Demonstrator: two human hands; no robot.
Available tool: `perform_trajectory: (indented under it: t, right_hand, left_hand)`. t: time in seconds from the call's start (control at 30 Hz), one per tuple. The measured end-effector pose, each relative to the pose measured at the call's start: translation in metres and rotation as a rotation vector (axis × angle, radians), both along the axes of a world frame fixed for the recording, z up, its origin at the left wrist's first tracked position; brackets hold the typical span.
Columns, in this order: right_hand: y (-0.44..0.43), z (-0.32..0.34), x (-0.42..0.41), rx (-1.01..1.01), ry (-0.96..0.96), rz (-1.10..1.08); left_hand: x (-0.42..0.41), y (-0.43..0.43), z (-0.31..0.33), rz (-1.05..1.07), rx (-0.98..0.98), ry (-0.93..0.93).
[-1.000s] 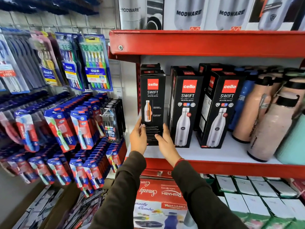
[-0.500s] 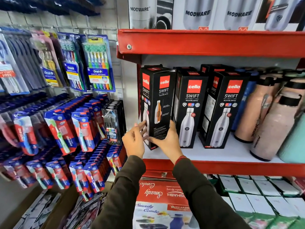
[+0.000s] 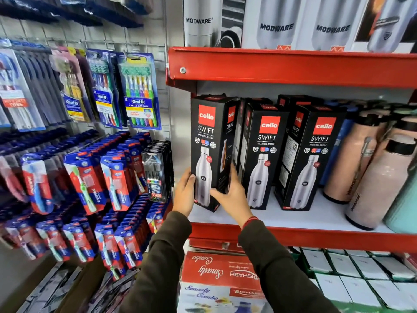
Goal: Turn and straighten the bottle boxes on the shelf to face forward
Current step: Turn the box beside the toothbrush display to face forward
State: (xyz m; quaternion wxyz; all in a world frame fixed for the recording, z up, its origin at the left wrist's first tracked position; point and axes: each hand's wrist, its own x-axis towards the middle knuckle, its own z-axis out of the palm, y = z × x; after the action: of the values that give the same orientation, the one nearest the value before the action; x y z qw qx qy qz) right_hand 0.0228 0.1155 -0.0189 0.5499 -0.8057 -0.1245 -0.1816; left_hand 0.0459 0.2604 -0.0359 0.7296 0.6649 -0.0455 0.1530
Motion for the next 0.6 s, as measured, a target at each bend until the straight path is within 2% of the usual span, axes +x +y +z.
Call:
perform_trajectory:
  t: [0.23, 0.6]
  right_hand:
    - [-0.002, 0.000, -0.001, -0.108, 0.046, -0.001]
    - [-0.004, -0.008, 0.011, -0.173, 0.073, -0.026]
  left_hand:
    - [-0.006, -0.009, -0.002, -0.026, 0.064, -0.079]
    - [-0.006, -0.019, -0.005, 0.040, 0.085, -0.037]
